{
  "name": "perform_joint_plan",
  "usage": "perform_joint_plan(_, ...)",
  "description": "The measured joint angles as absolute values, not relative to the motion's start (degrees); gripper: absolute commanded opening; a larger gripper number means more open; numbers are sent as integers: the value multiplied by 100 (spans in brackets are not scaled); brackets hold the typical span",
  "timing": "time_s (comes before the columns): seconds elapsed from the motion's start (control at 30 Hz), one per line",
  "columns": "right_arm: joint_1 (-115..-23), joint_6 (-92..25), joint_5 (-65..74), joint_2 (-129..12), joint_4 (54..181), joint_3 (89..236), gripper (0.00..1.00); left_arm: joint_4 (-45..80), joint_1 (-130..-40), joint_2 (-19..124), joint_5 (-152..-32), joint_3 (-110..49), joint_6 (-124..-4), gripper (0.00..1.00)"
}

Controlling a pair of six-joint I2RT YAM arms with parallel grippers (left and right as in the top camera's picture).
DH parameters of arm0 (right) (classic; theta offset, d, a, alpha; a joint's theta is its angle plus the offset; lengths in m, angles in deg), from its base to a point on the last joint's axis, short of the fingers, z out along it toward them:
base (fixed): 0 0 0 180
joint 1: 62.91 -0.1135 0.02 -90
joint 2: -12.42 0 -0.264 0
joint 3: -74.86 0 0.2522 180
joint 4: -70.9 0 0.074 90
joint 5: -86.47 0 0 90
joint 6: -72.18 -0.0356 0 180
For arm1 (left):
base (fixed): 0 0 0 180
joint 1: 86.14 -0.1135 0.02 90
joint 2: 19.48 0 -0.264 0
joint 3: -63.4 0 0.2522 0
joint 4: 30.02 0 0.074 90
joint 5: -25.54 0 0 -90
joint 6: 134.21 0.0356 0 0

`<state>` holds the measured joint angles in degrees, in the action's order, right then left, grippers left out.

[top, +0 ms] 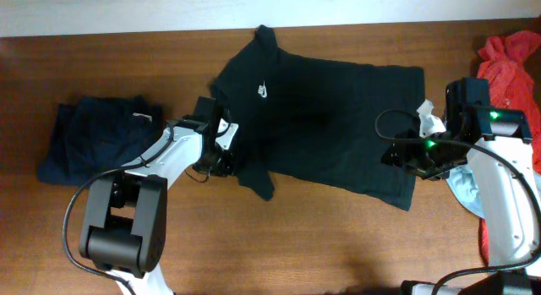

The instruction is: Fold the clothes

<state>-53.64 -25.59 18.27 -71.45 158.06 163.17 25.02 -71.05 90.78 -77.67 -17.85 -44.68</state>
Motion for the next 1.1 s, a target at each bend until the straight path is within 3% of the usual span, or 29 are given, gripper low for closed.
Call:
perform_joint_plan(0.17, -5364, -2557, 1829, -7145, 15800, 16317, 53, 3296, -7122, 9148, -7383, -2351, -4468, 1)
perform_joint_plan(0.67, -5364, -2555, 1829, -7145, 15787, 16317, 54, 3564, -7192, 9360, -7149, -2622, -4582, 1)
perform_joint_plan(0.97, -5364, -2555, 1827, -7145, 15784, 16317, 55, 4235, -8104, 9248, -6762, -2749, -4599, 1)
perform_joint_plan(1.0, -5364, -2559, 1827, -7145, 15782, 16317, 57, 4238, -8228, 9189, -6736, -2797, -4599, 1)
perform_joint_plan(1.1, -5364, -2553, 1792, -7145, 15760, 16317, 61, 4214, -8541, 9006, -6668, -2935, -4595, 23)
